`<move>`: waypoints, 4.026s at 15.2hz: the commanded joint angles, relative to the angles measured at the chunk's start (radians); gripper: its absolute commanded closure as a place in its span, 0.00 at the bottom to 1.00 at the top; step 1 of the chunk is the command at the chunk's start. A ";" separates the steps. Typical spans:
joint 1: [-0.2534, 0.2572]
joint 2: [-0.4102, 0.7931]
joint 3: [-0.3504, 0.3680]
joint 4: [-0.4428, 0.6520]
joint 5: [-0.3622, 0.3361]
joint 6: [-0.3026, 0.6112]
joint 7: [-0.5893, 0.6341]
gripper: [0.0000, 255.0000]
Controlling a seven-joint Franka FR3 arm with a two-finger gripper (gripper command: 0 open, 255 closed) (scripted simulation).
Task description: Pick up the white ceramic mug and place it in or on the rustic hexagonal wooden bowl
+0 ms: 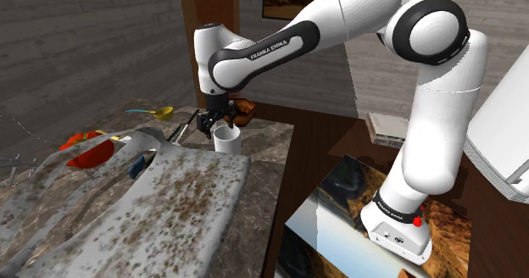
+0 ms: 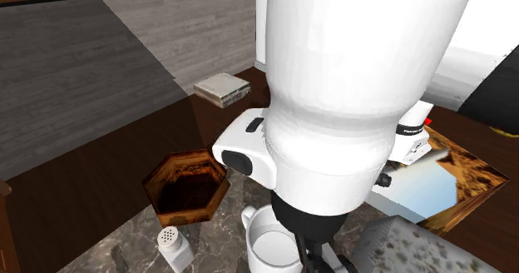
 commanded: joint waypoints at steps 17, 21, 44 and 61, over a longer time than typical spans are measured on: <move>0.022 0.111 -0.012 0.007 -0.047 0.091 0.036 1.00; 0.022 0.111 -0.012 0.007 -0.047 0.091 0.036 1.00; 0.014 0.025 0.002 0.138 -0.010 -0.121 0.012 1.00; -0.005 0.024 -0.008 0.339 -0.002 -0.322 -0.036 1.00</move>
